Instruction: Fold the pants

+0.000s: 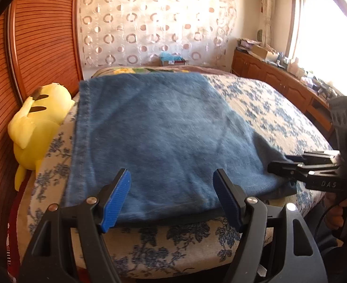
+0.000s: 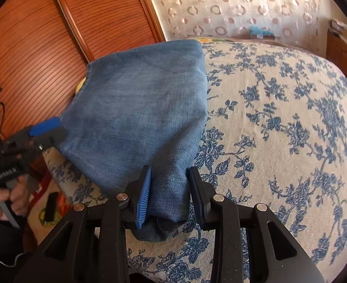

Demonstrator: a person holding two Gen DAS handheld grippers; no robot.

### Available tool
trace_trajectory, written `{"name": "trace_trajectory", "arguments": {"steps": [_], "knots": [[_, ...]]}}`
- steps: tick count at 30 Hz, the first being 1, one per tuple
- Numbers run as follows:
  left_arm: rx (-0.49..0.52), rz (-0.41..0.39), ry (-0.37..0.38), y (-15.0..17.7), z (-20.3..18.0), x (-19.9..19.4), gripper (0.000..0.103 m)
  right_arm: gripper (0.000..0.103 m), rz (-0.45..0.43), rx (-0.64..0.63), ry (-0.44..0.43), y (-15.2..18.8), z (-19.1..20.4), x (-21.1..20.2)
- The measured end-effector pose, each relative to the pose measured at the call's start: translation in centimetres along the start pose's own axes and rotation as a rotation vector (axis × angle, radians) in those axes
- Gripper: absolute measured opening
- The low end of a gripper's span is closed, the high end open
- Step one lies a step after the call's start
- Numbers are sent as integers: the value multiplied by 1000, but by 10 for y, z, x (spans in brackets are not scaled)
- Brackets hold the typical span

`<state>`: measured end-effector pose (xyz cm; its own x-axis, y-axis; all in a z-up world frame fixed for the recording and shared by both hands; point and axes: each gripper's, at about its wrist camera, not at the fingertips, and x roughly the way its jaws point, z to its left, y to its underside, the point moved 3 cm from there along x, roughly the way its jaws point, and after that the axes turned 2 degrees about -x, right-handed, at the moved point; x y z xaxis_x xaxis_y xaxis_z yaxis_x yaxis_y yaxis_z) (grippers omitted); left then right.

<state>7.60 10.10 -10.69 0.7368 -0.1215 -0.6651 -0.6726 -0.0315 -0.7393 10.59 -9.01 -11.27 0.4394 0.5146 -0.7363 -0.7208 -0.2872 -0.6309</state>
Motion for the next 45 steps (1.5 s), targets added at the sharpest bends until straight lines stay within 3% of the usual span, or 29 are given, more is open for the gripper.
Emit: {"name": "trace_trajectory", "arguments": {"steps": [4, 12, 18, 29, 37, 45], "knots": [[9, 14, -13, 5, -4, 7, 73, 31, 5, -3, -6, -1, 0, -1], [11, 14, -11, 8, -4, 9, 73, 10, -50, -12, -37, -10, 8, -11], [-32, -24, 2, 2, 7, -12, 73, 8, -127, -36, -55, -38, 23, -30], [-121, -119, -91, -8, 69, -61, 73, 7, -218, -157, -123, -101, 93, -35], [-195, -143, -155, -3, 112, -77, 73, 7, -194, -259, -204, -115, 162, -5], [-246, -141, -202, 5, 140, -81, 73, 7, -88, -343, -274, -93, 204, 37]]}}
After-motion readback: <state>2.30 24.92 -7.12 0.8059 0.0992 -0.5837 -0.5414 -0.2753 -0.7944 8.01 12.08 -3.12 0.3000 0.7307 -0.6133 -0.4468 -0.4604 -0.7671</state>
